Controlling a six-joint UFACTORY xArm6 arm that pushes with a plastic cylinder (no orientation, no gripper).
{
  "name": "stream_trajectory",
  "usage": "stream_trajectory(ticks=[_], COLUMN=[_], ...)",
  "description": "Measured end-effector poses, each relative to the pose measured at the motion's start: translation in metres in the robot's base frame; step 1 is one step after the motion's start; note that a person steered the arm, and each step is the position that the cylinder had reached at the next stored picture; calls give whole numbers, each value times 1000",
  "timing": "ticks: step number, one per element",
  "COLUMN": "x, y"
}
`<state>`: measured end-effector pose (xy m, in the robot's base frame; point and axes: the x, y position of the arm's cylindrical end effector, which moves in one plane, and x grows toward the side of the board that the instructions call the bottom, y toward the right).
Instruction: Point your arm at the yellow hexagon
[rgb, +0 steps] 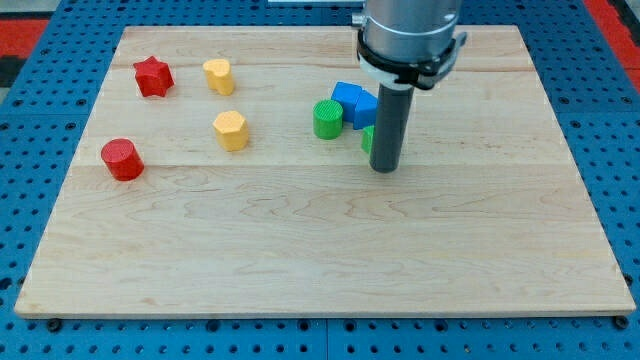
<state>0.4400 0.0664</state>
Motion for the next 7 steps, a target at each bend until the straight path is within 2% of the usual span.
stream_trajectory(ticks=[2, 3, 5, 7], x=[-13, 15, 22, -7], y=[0, -2, -115, -196])
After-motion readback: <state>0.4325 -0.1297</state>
